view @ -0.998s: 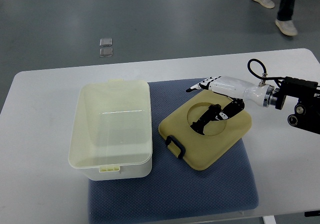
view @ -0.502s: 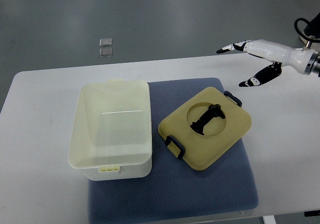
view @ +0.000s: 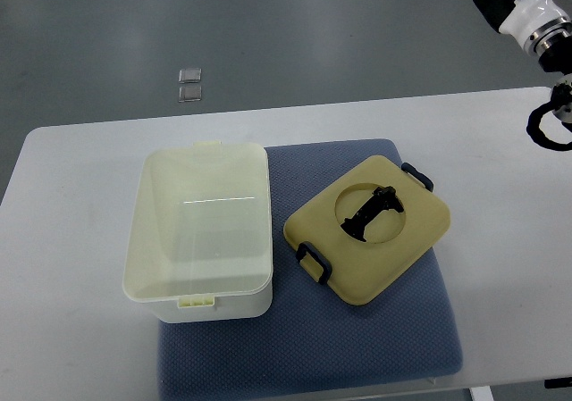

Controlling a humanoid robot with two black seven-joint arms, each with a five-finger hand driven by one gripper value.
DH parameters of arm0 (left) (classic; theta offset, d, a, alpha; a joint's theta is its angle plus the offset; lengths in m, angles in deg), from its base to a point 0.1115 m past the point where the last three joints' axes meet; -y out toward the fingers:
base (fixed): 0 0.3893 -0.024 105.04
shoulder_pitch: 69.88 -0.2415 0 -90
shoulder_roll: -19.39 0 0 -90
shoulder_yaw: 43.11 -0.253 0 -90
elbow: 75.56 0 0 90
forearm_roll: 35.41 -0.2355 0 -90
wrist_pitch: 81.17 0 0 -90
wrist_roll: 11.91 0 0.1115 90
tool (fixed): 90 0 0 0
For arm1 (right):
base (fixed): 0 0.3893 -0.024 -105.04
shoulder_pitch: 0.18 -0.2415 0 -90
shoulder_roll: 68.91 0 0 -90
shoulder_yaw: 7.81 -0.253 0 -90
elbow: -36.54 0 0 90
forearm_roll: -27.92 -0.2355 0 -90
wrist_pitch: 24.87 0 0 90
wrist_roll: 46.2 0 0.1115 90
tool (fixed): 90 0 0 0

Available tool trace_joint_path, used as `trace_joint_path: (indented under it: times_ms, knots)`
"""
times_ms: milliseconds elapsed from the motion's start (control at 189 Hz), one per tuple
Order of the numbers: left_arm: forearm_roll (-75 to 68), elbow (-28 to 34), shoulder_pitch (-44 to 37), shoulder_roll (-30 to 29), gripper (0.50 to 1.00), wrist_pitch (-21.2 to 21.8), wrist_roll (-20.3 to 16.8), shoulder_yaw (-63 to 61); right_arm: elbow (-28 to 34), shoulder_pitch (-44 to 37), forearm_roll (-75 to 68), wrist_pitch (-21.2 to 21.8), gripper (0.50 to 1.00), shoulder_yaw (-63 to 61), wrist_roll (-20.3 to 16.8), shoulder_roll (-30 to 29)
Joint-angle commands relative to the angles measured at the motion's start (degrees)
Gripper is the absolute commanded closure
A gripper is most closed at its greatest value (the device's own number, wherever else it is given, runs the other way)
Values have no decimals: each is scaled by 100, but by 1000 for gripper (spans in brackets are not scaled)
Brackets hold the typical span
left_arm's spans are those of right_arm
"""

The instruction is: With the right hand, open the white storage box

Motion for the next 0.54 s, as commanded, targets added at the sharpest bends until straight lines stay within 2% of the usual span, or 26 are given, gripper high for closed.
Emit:
trace_joint_path:
  times_ms: [0,90,180,391,470,539]
  knots:
    - [0,0,0,0,500,0,-1,0,-615,470,-1179,1041,576,-526,-440,-463]
    - [0,0,0,0,500,0,-1,0,-817,831,-1602,1165,572,-790,-730,-665]
    - [0,0,0,0,500,0,-1,0,-967,1095,-1620,1332,570,-808,-739,-894]
    - [0,0,0,0,500,0,-1,0,-1116,1464,-1611,1912,570,-852,-651,-1246]
    - [0,0,0,0,500,-8,-1,0,-1134,1526,-1611,1929,570,-852,-616,-1281]
    - [0,0,0,0,500,0,-1,0,-1134,1587,-1602,1921,570,-852,-405,-1290]
